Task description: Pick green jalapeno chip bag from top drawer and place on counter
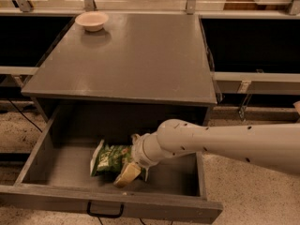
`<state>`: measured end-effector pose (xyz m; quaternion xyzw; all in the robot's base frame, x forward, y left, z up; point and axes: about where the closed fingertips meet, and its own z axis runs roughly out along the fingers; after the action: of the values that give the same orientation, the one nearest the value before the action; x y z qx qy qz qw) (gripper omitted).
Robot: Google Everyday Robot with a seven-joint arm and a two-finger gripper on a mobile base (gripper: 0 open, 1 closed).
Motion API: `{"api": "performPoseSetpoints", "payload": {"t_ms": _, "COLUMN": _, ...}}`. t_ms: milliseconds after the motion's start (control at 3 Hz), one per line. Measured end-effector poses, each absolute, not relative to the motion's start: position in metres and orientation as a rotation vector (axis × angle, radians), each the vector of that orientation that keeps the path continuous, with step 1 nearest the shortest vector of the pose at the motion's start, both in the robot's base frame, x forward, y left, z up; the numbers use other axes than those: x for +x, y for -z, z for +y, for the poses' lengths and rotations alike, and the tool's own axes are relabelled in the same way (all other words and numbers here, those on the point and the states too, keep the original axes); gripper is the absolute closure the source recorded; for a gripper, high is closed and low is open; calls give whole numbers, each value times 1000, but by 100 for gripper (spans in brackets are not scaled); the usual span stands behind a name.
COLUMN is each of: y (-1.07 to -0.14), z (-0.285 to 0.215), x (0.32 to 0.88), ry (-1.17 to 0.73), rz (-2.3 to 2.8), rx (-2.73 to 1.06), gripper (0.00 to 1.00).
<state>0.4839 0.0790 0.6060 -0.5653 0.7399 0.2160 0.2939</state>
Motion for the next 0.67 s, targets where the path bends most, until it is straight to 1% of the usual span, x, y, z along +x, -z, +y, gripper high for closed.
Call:
{"api": "performPoseSetpoints", "payload": {"t_ms": 333, "y": -606, "z": 79, "x": 484, "ry": -574, "rz": 1970, "rx": -1504, "gripper": 19}}
{"api": "performPoseSetpoints", "payload": {"t_ms": 667, "y": -606, "z": 79, "x": 484, "ry": -574, "rz": 1970, "rx": -1504, "gripper": 41}}
